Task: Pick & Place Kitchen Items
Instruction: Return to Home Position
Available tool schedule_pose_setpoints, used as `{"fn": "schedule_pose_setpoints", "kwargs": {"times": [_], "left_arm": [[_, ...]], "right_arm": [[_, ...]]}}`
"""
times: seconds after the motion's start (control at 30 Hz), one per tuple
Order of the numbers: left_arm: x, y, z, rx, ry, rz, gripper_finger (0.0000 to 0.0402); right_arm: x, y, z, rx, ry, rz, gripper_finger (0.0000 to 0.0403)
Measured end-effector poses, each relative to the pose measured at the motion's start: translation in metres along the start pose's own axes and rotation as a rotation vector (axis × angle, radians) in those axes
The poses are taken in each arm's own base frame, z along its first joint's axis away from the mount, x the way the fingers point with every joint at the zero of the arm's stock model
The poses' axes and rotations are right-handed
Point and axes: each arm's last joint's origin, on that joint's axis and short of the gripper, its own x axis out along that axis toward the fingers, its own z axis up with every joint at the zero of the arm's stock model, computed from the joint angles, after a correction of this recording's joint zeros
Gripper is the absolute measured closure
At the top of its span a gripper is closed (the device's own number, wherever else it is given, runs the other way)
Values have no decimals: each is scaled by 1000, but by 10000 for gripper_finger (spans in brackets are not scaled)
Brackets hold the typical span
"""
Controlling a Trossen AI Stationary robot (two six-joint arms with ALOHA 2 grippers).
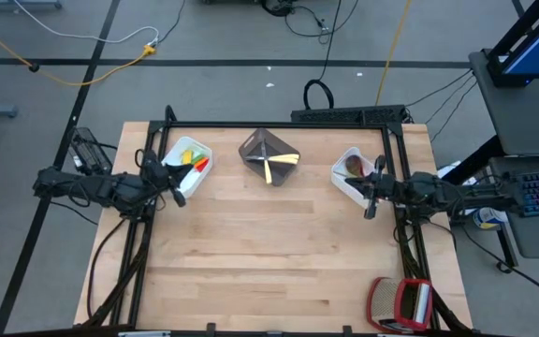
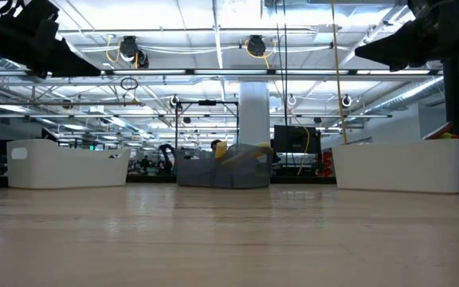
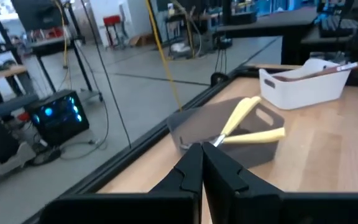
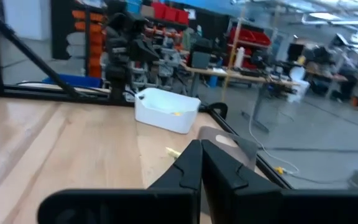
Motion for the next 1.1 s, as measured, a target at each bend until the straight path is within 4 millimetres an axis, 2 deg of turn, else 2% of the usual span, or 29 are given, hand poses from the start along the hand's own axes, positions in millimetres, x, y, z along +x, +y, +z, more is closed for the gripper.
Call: {"fn": "schedule_pose_setpoints", "kwargs": {"times": [0.2,0.57,0.87,1.1], "left_arm": [[3,-5,-7,19,-37,-42,397],[12,-15,-40,-33,-191,-84,392],[12,-17,-40,-32,-194,-140,396],[12,-17,-40,-44,-192,-162,381]], "right_arm": [[-9,1,-4,14,-75,73,403],[-18,1,-22,18,-130,63,403],[-14,5,-40,54,-95,72,403],[-15,6,-39,77,-119,93,403]]}}
